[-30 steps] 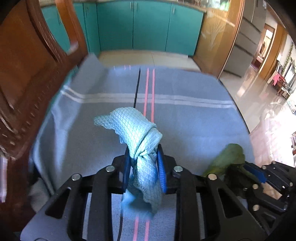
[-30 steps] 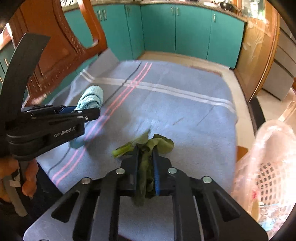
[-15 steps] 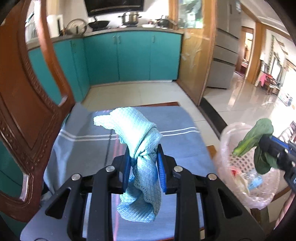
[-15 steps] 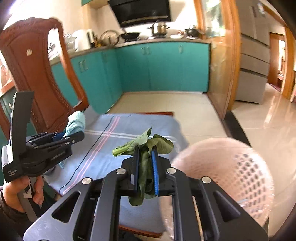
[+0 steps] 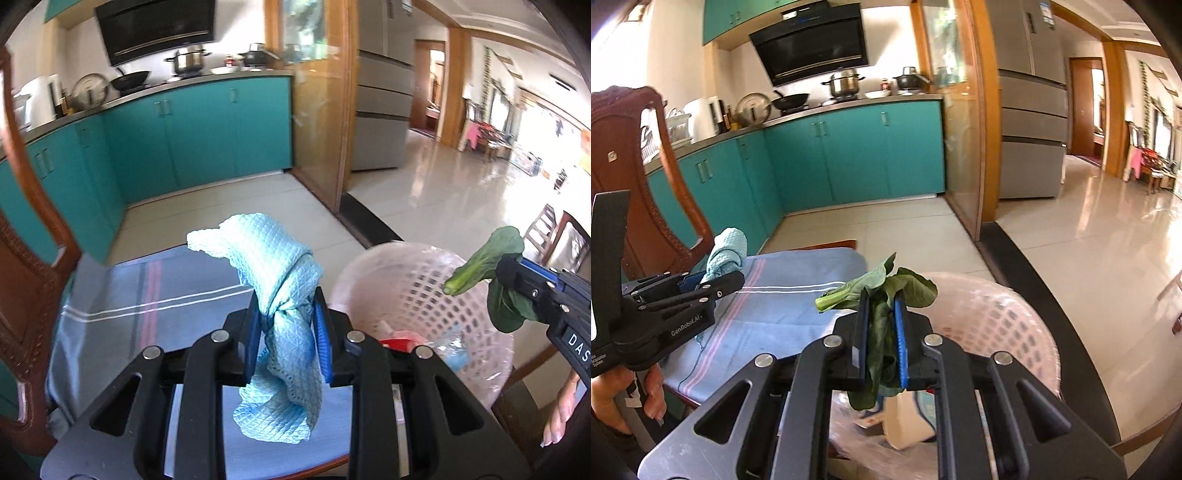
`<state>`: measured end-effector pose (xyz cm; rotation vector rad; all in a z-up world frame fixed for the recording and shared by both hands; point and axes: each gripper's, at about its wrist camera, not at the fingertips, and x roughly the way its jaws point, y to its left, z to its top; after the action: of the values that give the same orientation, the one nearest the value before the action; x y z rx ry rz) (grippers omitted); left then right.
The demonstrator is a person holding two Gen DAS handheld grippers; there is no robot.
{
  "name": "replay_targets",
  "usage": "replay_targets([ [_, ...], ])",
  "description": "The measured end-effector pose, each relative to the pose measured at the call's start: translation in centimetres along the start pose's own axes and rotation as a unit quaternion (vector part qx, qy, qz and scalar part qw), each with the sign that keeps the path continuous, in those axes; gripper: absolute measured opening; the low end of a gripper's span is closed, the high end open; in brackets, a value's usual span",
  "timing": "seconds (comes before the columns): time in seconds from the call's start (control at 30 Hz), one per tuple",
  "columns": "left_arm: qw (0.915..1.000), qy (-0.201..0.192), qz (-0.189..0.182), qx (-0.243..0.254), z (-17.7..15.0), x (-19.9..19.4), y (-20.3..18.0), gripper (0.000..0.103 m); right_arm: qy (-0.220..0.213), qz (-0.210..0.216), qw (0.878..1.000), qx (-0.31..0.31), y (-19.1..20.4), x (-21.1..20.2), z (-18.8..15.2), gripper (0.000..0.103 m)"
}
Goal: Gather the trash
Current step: 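Carry cloth and leaves over the wastebasket and open both tools to drop them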
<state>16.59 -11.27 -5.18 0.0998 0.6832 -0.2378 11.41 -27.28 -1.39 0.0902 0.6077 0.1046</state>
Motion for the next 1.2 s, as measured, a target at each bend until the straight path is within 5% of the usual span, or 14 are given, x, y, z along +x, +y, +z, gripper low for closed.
replay_targets([
  [0.57,0.9931,0.068,-0.079,0.054,-0.4,6.4,-9.0,0.030,0.025,-0.065,0.996,0.059,-6.4,-0.2,-2.9,0.013],
  [0.73,0.9941,0.067,-0.070,0.049,-0.6,6.9,-9.0,0.067,0.030,-0.057,0.996,0.060,-6.2,0.5,-2.9,0.013],
  [0.97,0.9954,0.057,-0.063,0.045,-0.5,5.9,-7.9,0.068,0.049,-0.056,0.996,0.057,-5.8,1.9,-2.9,0.014],
  [1.13,0.9972,0.041,-0.047,0.042,-0.8,4.4,-6.6,0.073,0.041,-0.069,0.995,0.057,-5.3,1.7,-2.6,0.058],
  [1.2,0.9977,0.037,-0.039,0.041,-1.0,3.7,-6.0,0.076,0.033,-0.072,0.995,0.059,-5.1,1.2,-2.4,0.065],
])
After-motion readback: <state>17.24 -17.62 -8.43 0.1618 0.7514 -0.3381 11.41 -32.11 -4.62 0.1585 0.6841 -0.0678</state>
